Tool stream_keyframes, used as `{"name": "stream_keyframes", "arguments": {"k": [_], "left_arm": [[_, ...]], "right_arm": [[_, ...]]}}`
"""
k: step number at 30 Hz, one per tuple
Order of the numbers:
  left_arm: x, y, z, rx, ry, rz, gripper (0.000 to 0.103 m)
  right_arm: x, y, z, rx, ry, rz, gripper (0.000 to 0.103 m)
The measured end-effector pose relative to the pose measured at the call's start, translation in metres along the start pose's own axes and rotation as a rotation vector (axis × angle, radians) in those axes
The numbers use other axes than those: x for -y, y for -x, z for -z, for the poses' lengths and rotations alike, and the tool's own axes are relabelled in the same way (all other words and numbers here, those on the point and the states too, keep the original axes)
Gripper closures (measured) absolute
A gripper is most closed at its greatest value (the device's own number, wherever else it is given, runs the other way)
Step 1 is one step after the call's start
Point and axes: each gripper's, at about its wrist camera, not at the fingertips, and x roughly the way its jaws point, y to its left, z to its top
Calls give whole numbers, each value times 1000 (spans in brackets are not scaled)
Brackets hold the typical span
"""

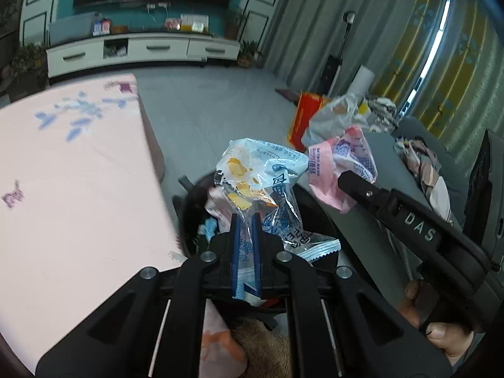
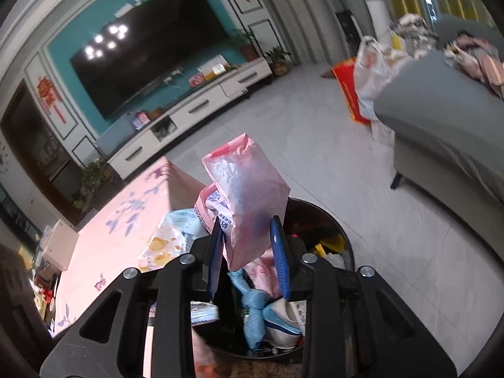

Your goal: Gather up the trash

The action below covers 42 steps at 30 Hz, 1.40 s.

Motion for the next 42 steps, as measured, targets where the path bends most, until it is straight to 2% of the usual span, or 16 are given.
{"name": "stream_keyframes", "arguments": {"k": [4,14,16,17,18,20,22,23,24,25,28,29,37,42], "left_arm": [[-4,-32,2,-64,4,-1,94],[5,-74,10,-131,-13,-9,93],[6,-78,12,-138,-17,-15,91],[6,-78,12,-141,-18,-18,90],[5,-79,13,-142,-16,-19,86],[3,-78,13,-138,-5,-17,76],[1,-76,13,-140,9,0,52],[1,-75,12,-141,12,11,47],[1,-71,11,-134,17,22,33],[0,-67,10,-122,23,22,20],[2,-50,6,-86,21,9,7],[2,-46,5,-79,18,1,4],[3,6,-6,13,3,-75,3],[-2,26,-6,21,33,-22,3]], "right_arm": [[15,-15,3,-48,-36,26,73],[33,-36,8,-130,-72,77,73],[35,-37,8,-137,-83,71,70],[36,-37,7,-135,-92,63,64],[36,-36,7,-133,-99,60,54],[36,-32,7,-120,-104,58,45],[34,-27,6,-112,-105,56,39],[34,-24,6,-109,-107,59,30],[33,-21,5,-101,-108,64,23],[32,-15,4,-79,-110,75,21],[31,0,-1,-25,-119,84,8],[31,3,-3,-12,-122,78,4],[17,28,-8,49,-61,104,3],[6,34,-7,67,-13,131,3]]}}
